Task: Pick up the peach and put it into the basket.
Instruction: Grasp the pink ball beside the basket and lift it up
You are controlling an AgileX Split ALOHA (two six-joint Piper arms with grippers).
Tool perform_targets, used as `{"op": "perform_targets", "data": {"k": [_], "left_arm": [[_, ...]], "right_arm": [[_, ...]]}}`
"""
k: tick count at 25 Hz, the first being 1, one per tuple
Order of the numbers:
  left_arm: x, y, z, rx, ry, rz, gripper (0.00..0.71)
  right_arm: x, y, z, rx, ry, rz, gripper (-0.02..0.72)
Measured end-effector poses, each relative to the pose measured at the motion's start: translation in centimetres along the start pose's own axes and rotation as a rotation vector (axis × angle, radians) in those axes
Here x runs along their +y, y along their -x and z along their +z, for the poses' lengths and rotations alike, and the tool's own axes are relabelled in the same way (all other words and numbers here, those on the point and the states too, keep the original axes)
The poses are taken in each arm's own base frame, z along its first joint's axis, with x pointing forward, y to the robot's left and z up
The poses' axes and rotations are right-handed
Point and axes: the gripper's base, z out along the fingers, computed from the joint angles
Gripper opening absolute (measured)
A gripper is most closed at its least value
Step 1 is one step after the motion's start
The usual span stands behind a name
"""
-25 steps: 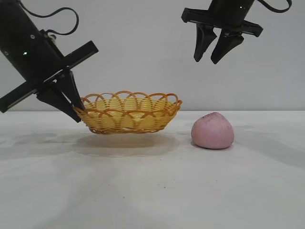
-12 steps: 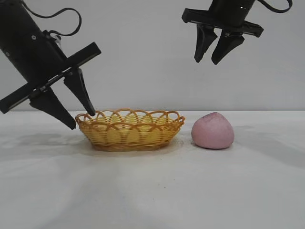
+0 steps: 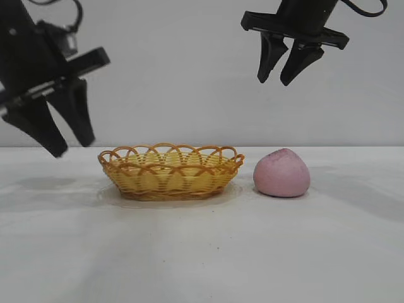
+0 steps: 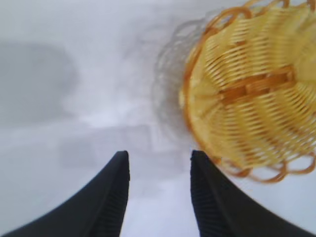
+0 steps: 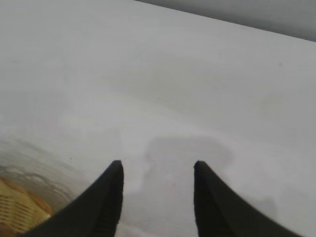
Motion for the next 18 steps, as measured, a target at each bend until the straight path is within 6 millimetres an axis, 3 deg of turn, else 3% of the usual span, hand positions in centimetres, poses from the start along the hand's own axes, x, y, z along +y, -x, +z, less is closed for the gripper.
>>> {"op": "perform_targets", "data": {"k": [5, 8, 10, 13, 18], "left_arm": [[4.7, -0.6, -0.5, 0.008, 0.056, -0.092, 0.253], [5.6, -0.7, -2.2, -0.019, 0.083, -0.097, 0.253], [5.6, -0.4, -4.5, -0.081, 0.097, -0.097, 0.253], [5.0, -0.5, -10.2, -0.225, 0.129, -0.089, 0.253], [3.4, -4.1, -19.2, -0.361, 0.157, -0.083, 0.253]], "right_arm": [[0.0, 0.0, 0.0, 0.005, 0.001, 0.0, 0.318], [0.0, -0.1, 0.0, 0.009, 0.002, 0.0, 0.318], [0.0, -0.1, 0.0, 0.013, 0.003, 0.0, 0.318], [0.0, -0.2, 0.0, 0.02, 0.004, 0.0, 0.318], [0.1, -0.3, 0.0, 0.035, 0.007, 0.0, 0.318]]}}
